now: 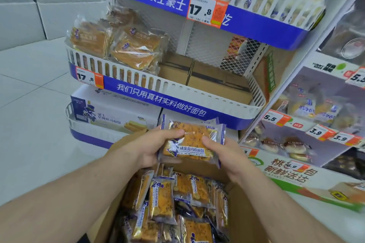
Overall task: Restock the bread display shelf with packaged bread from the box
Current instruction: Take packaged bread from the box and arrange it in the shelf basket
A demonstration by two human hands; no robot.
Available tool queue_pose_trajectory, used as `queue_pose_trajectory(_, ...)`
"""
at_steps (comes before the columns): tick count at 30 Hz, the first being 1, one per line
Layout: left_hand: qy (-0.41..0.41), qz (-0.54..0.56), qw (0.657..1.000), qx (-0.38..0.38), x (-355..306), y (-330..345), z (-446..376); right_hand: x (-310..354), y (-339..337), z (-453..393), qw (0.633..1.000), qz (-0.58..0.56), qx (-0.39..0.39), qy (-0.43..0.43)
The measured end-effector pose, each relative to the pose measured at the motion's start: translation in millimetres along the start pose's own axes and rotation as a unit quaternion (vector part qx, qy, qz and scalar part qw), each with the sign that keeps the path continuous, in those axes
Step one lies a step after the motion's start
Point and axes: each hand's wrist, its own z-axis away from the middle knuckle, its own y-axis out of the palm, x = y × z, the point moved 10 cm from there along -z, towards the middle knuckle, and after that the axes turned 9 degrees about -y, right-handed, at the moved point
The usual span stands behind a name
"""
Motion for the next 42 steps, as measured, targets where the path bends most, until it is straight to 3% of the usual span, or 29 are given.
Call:
queue_pose_trajectory(3, -0.011, -0.026, 1.000, 0.008, -7, 0, 6, 4, 0, 0, 1.000, 0.021, -0.005, -0.006)
queue_pose_trajectory(8, 0.013, -0.067, 0.997, -0.019, -26, 7, 10, 17, 4, -8, 0.998, -0.051, -0.014, -0.045)
queue_pose_trajectory(12, 0.029, -0.101, 0.994, -0.040, -46, 13, 13, 35, 5, -11, 0.995, -0.058, 0.027, -0.076)
queue_pose_trajectory(17, 0.056, -0.133, 0.988, -0.055, -71, 10, 18, 40, 10, -24, 0.989, -0.128, 0.059, -0.038)
queue_pose_trajectory(23, 0.106, -0.040, 0.992, -0.061, -115, -11, 1, 59, 16, -74, 0.985, -0.170, 0.043, 0.001)
queue_pose_trajectory(25, 0.150, -0.013, 0.984, -0.094, -136, -26, -7, 75, 7, -100, 0.984, -0.175, 0.020, -0.012)
queue_pose_trajectory(28, 0.242, -0.107, 0.931, -0.253, -167, -64, -8, 100, -13, -146, 0.982, -0.182, -0.026, -0.038)
queue_pose_trajectory(29, 0.269, -0.184, 0.893, -0.311, -175, -71, -5, 107, -20, -163, 0.982, -0.175, -0.043, -0.047)
queue_pose_trajectory(31, 0.308, -0.373, 0.779, -0.399, -185, -72, -3, 114, -28, -196, 0.983, -0.156, -0.072, -0.060)
queue_pose_trajectory(33, 0.325, -0.516, 0.673, -0.419, -187, -63, -12, 112, -26, -227, 0.987, -0.117, -0.086, -0.064)
queue_pose_trajectory(34, 0.315, -0.557, 0.646, -0.415, -185, -61, -20, 108, -21, -240, 0.990, -0.092, -0.084, -0.061)
queue_pose_trajectory(37, 0.270, -0.602, 0.632, -0.408, -179, -68, -36, 93, 5, -269, 0.997, -0.013, -0.052, -0.048)
queue_pose_trajectory(42, 0.309, -0.575, 0.636, -0.412, -178, -67, -34, 84, 26, -299, 0.997, 0.025, -0.048, -0.057)
